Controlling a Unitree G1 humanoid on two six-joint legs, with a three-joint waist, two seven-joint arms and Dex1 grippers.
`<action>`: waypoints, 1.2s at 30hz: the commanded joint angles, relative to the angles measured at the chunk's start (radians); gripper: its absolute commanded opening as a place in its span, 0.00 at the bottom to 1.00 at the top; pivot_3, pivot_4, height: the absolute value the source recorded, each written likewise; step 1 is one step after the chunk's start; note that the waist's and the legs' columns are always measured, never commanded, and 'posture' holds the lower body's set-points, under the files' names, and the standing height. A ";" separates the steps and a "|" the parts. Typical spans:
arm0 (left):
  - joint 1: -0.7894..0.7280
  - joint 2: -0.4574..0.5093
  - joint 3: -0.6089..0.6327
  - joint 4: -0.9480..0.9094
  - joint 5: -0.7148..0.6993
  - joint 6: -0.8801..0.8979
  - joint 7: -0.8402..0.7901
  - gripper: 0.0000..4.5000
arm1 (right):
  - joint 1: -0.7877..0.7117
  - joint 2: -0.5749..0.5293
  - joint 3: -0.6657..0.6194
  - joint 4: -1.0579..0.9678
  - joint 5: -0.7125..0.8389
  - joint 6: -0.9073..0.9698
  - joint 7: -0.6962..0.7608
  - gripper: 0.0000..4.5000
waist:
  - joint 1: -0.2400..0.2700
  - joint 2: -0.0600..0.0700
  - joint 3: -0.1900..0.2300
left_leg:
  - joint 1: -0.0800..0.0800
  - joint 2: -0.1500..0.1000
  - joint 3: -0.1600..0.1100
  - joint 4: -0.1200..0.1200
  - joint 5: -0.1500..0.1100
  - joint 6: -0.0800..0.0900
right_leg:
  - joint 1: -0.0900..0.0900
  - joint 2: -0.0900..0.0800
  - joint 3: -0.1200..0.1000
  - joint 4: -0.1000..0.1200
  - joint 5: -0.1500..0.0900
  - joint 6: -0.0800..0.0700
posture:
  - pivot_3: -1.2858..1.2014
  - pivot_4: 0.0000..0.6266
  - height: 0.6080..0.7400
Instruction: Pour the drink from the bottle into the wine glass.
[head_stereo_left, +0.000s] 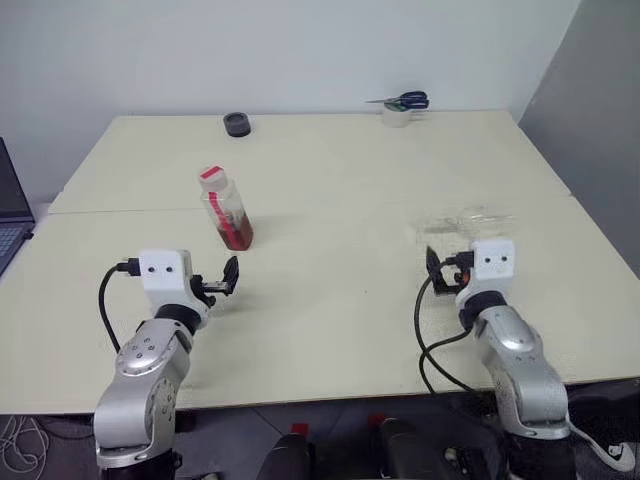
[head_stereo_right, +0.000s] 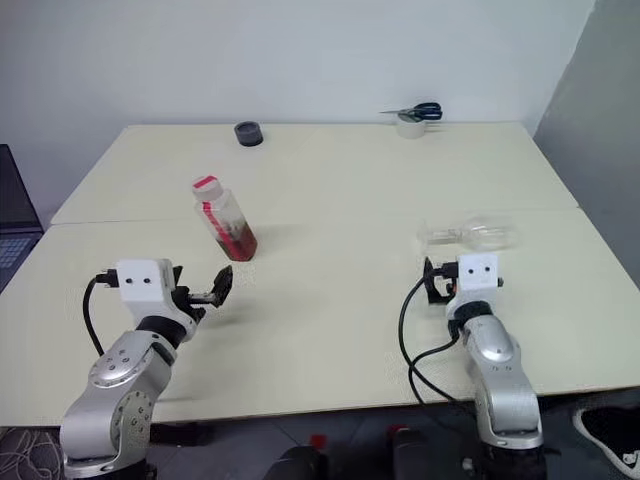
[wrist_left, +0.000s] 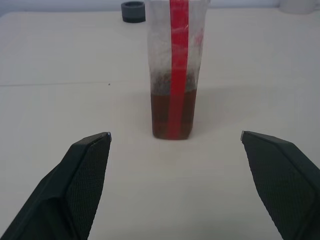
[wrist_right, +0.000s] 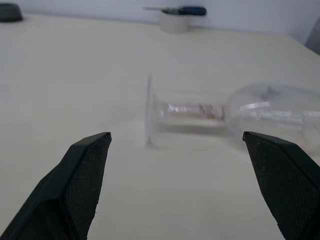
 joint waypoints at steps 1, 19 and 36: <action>-0.071 0.008 -0.005 0.020 0.021 -0.003 0.023 0.99 | -0.203 -0.094 -0.022 0.007 0.228 0.112 0.255 1.00 | -0.001 0.001 0.003 | 0.000 0.000 0.000 0.000 0.000 0.000 | 0.000 0.001 0.000 0.000 0.000 0.000 | 0.52 0.24 1.00; -0.243 0.018 -0.034 0.129 0.045 -0.031 0.009 0.99 | -0.457 -0.300 0.125 0.163 0.415 0.072 0.707 1.00 | 0.007 0.001 0.003 | -0.009 -0.004 -0.004 0.000 0.000 0.001 | -0.002 -0.006 -0.002 -0.009 0.002 0.002 | 0.52 0.24 1.00; -0.410 0.066 -0.062 0.422 0.076 -0.204 -0.088 0.99 | -0.411 -0.279 0.098 0.054 0.436 0.114 0.572 1.00 | 0.008 0.001 0.003 | -0.009 -0.004 -0.004 0.000 0.000 0.001 | -0.003 -0.006 -0.002 -0.009 0.002 0.002 | 0.52 0.24 1.00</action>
